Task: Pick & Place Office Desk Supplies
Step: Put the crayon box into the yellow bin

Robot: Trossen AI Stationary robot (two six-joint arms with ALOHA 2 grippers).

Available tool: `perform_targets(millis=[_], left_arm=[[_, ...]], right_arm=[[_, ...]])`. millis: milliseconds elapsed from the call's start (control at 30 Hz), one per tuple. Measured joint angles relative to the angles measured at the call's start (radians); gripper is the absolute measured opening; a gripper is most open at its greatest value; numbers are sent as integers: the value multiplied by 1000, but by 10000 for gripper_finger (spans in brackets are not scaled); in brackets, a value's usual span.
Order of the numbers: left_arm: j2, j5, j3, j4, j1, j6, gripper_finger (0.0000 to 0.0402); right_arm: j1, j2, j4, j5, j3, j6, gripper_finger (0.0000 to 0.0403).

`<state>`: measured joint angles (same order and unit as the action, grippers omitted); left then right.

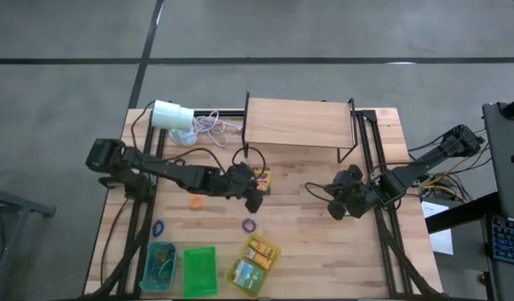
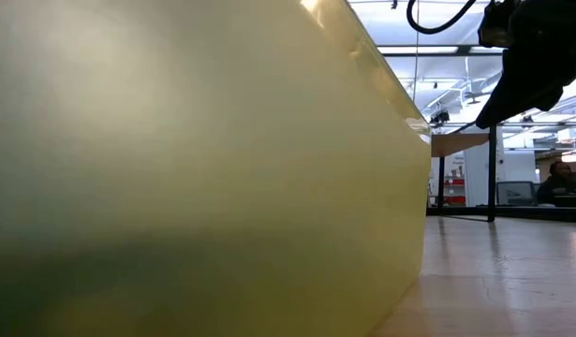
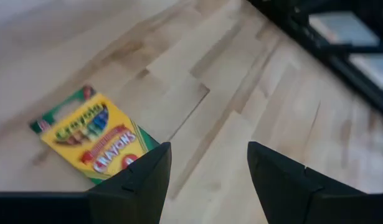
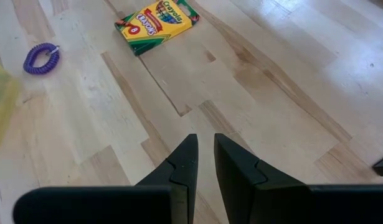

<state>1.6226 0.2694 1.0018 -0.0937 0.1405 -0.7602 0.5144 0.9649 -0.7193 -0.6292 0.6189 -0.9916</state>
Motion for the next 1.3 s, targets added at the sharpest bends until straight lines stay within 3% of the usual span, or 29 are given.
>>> perform_targets(millis=[200,500,667,800,1067,1300], left_arm=[[1,-1,-2,7,13,-135,207],[2,-18,-2,4,1,-149,206],[2,-68,-2,-91,-38,-274,206],[2,-69,-6,-192,-95,-233,206],[2,-134,-43,-181,-208,-177,206],[2,-173,-87,-169,-234,-127,206]], right_arm=[[0,0,0,0,0,0,52],[0,0,0,0,0,0,52],[0,0,0,0,0,0,52],[0,0,0,0,0,0,52],[0,0,0,0,0,-2,52],[0,0,22,-2,0,-1,52]])
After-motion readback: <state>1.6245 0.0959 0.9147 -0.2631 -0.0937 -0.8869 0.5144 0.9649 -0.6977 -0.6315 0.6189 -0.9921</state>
